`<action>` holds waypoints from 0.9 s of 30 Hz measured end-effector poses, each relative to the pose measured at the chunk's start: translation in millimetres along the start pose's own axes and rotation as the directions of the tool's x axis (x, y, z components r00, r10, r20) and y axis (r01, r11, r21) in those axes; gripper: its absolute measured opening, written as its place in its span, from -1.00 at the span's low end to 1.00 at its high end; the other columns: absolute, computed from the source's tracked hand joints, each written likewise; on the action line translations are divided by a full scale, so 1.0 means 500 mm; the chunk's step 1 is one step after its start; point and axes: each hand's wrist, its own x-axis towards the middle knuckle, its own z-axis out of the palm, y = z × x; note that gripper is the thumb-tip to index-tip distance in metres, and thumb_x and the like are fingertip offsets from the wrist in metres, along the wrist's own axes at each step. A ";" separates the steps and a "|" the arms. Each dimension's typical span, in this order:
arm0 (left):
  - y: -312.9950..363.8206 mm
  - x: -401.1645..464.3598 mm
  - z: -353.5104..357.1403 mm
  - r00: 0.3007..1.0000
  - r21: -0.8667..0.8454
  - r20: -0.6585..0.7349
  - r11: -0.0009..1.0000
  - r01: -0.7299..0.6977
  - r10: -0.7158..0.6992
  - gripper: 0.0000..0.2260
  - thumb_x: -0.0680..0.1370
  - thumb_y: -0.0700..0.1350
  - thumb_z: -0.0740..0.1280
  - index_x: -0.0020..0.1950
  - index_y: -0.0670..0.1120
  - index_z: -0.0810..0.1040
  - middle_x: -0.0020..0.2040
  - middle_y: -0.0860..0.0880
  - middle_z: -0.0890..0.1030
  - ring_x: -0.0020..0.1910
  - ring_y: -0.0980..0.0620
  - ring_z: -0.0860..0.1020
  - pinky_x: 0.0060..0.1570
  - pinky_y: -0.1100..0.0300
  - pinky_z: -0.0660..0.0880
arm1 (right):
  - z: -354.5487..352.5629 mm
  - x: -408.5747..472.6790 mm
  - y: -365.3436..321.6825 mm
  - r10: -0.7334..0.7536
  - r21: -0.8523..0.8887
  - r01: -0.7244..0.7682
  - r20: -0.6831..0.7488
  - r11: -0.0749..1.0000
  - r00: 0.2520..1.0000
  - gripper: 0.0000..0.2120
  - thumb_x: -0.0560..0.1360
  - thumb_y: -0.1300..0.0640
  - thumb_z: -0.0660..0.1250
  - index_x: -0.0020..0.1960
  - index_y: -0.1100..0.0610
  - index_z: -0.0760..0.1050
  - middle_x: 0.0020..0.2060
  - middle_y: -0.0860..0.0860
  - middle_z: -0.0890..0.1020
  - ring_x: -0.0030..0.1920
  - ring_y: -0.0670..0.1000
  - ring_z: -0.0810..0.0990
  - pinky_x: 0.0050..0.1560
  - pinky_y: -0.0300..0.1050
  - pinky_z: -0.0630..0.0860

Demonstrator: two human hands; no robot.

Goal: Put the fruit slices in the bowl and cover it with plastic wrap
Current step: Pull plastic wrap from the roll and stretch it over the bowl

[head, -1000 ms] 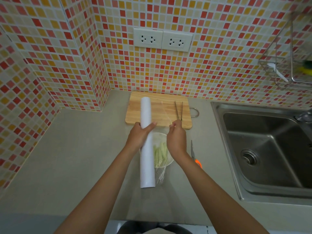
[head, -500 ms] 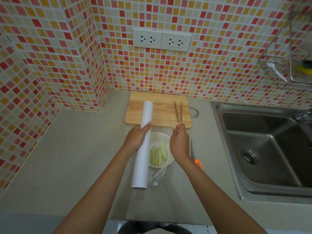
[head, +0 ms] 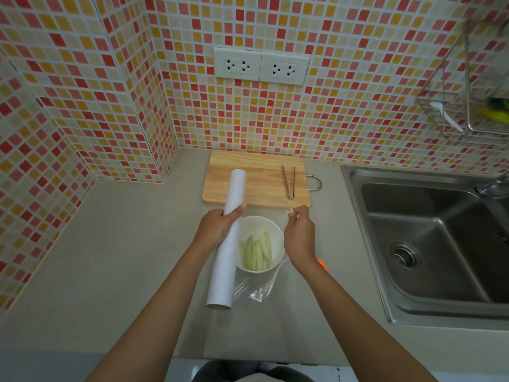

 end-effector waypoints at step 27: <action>-0.010 0.001 0.008 0.975 0.407 -0.216 0.912 0.049 0.044 -0.40 0.54 0.33 -0.03 0.21 -0.12 0.44 0.14 -0.14 0.57 0.10 -0.17 0.54 -0.06 0.06 0.34 | -0.005 0.012 0.043 0.002 -0.055 -0.005 -0.040 0.998 0.999 -0.86 0.62 0.21 0.05 0.02 0.23 0.36 -0.37 0.06 0.49 -0.34 0.13 0.48 -0.32 -0.04 0.41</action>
